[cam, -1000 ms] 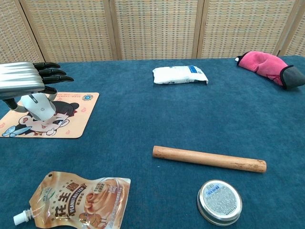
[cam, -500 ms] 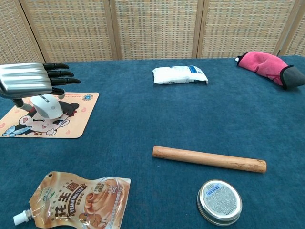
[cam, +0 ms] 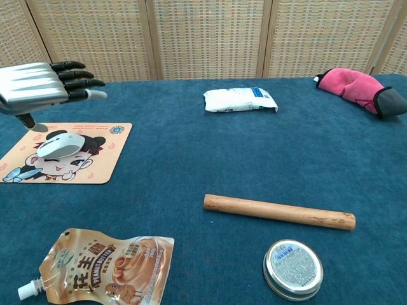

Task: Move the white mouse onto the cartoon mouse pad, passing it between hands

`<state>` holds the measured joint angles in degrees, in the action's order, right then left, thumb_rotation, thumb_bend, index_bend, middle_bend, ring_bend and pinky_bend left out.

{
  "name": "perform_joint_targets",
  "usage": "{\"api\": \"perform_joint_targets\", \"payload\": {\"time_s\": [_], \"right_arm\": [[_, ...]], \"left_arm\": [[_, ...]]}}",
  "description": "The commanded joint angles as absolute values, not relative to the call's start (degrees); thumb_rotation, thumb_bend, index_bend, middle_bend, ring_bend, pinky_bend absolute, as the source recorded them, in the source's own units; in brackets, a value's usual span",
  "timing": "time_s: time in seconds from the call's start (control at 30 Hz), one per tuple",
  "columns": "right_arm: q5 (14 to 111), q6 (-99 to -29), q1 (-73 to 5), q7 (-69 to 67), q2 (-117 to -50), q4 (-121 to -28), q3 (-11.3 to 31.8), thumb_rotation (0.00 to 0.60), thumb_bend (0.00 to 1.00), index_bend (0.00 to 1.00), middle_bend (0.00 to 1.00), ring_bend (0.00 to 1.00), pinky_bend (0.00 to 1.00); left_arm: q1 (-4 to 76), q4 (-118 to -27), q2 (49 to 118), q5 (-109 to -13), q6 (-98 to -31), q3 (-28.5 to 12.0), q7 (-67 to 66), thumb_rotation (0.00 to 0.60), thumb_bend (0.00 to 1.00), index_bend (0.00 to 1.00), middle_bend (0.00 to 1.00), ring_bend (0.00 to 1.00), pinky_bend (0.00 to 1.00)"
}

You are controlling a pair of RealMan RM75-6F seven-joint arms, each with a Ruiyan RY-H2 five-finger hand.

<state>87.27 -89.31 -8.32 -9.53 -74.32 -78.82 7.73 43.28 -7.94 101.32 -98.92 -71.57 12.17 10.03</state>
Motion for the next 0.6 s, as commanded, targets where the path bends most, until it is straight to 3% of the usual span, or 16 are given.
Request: {"api": "perform_joint_targets", "payload": {"time_s": [0.03,0.33,0.6], "right_arm": [[87.4,-89.4,-8.3,-9.7,-74.2,-79.0,7.7,0.6,0.0,0.06,0.0,0.0,0.0],[88.0,-89.7,-8.1,-10.0,-73.7,-79.8,7.4,0.6,0.0,0.06,0.0,0.0,0.0],[89.4,-90.6,-8.0,-9.4,-73.5,-80.9,6.7,0.6,0.0,0.06,0.0,0.0,0.0]], "left_arm": [[41.5,-10.3,102.1,-93.9,-75.0,7.0,15.0,0.6,0.04,0.0,0.0,0.0,0.0],[37.1,-19.0,103.7,-86.7,-81.7,-0.8,19.5,0.6,0.01,0.0,0.0,0.0,0.0],[29.3,-48.3,97.2,-78.4,-78.0,-4.4,1.2,0.6,0.0,0.0,0.0,0.0,0.0]]}}
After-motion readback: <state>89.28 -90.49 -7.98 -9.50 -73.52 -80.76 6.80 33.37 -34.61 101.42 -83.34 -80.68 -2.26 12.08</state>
